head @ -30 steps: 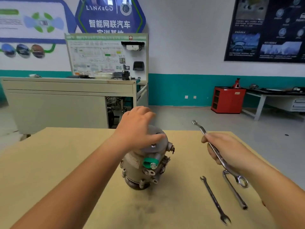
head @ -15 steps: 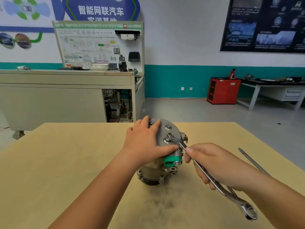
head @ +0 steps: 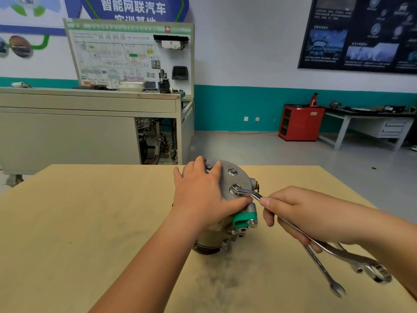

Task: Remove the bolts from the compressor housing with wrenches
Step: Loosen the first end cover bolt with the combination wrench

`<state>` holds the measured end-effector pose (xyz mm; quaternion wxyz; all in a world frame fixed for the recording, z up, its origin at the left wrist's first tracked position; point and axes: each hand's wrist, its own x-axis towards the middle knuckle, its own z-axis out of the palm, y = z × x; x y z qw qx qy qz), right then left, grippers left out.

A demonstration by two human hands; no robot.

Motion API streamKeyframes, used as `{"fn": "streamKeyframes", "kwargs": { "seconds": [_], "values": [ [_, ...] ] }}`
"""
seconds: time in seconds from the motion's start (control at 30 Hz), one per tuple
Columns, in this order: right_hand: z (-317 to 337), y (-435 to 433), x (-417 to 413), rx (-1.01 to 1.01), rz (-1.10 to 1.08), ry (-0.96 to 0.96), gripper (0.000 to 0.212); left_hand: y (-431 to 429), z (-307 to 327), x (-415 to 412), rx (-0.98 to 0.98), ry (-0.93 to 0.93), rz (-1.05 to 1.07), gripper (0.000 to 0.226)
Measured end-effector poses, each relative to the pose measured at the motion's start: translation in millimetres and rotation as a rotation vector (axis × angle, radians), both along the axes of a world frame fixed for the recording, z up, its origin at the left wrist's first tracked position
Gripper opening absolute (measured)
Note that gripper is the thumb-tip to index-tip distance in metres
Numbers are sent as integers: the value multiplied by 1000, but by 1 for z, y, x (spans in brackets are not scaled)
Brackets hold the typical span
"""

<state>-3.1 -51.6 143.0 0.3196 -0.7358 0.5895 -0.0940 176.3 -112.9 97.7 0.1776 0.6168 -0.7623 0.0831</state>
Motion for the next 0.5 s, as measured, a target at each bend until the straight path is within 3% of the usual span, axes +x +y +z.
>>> {"fn": "streamKeyframes", "kwargs": {
  "seconds": [0.3, 0.5],
  "values": [
    [6, -11, -5, 74, 20, 70, 47, 4, -1, -15, -20, -48, 99, 121],
    [-12, -5, 4, -420, 36, 638, 39, 4, 2, -9, -52, -36, 31, 117]
  ]
}}
